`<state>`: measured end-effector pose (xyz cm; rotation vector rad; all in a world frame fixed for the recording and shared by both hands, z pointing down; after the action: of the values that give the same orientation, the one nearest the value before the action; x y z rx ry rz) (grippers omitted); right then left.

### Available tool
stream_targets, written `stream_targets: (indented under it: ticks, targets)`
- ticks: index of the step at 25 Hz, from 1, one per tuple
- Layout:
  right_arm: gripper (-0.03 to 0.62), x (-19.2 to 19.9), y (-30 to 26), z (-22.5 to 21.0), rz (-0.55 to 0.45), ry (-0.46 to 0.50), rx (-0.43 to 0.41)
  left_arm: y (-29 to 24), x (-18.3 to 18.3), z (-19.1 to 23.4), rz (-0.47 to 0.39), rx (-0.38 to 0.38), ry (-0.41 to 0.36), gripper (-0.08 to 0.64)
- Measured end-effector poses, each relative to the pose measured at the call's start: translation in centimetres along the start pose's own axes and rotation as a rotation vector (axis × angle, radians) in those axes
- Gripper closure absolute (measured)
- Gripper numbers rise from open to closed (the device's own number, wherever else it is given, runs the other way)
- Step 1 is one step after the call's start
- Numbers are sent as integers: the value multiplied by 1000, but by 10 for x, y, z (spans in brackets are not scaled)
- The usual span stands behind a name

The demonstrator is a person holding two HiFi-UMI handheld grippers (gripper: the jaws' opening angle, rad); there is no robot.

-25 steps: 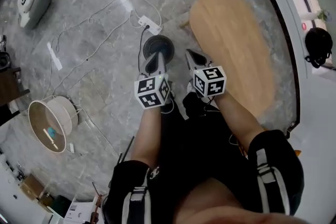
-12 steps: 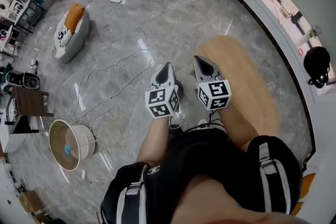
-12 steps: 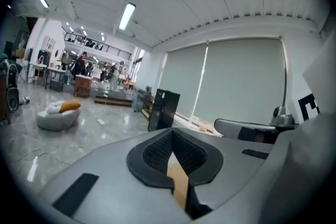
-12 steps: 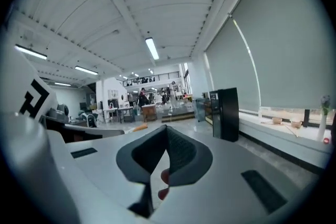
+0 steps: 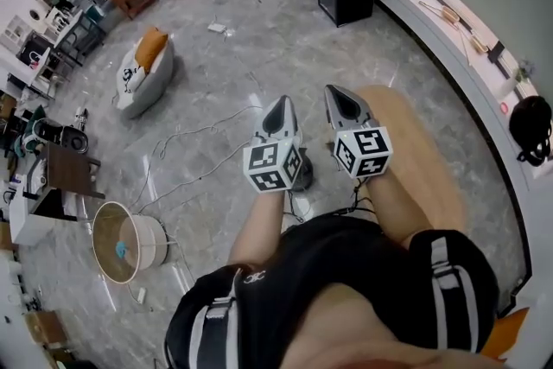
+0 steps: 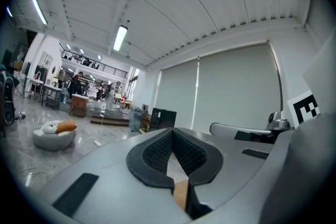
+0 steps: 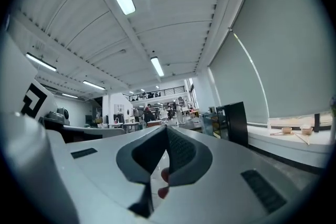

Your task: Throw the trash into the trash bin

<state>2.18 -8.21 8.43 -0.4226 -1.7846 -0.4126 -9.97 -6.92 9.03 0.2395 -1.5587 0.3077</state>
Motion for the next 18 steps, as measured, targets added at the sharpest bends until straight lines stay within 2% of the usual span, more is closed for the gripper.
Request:
stream_targets:
  ticks: [3, 9, 18]
  targets:
    - [581, -3, 5, -5, -5, -10, 1, 1, -5, -6, -9, -6, -11, 552]
    - [581, -7, 6, -7, -14, 72, -9, 3, 2, -3, 4, -49, 1, 552]
    - [580, -4, 13, -11, 5, 50, -20, 7, 4, -10, 13, -64, 6, 552]
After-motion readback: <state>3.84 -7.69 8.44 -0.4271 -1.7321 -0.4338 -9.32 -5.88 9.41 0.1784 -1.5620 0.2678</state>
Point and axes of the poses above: the fingertips, and each gripper's own axes: y backward along the fingers, z to its left, x out of its underside, the point moved 3 cm from there along y, backward along the fingers, and after that the axes turned 8 degrees about -y, right-handed, at the moved point
